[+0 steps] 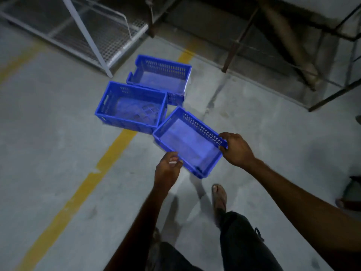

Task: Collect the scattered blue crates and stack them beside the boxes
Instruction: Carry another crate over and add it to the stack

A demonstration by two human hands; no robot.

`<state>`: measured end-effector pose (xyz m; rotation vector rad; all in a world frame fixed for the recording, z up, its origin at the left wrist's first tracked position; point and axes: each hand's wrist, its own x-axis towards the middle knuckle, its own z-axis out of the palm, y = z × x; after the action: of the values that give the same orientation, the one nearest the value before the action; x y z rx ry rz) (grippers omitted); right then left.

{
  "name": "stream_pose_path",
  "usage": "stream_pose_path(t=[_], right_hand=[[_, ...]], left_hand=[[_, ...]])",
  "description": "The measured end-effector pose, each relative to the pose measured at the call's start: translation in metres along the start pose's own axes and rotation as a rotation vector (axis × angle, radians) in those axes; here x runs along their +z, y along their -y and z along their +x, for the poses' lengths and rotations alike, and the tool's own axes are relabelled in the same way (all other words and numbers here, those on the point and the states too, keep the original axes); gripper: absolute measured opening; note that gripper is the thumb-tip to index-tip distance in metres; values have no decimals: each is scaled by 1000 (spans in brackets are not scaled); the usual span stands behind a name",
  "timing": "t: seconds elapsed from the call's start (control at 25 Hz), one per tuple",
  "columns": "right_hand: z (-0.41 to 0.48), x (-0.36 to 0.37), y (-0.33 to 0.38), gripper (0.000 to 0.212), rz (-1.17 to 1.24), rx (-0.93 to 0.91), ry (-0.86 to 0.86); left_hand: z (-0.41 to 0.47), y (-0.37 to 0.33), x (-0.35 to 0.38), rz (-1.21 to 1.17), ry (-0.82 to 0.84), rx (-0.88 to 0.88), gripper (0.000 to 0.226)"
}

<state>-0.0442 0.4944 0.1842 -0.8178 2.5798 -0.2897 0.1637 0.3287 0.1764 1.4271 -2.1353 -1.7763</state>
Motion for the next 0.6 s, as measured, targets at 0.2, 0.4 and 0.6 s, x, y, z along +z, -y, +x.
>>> stream_pose_path(t=[0.2, 0.4, 0.6], right_hand=[[133, 71, -83, 53, -87, -11, 212], [232, 172, -143, 64, -163, -43, 288], [324, 274, -205, 84, -177, -11, 226]], left_hand=[[94, 41, 112, -158, -127, -222, 48], [196, 112, 196, -200, -186, -280, 62], [297, 254, 280, -213, -291, -356, 88]])
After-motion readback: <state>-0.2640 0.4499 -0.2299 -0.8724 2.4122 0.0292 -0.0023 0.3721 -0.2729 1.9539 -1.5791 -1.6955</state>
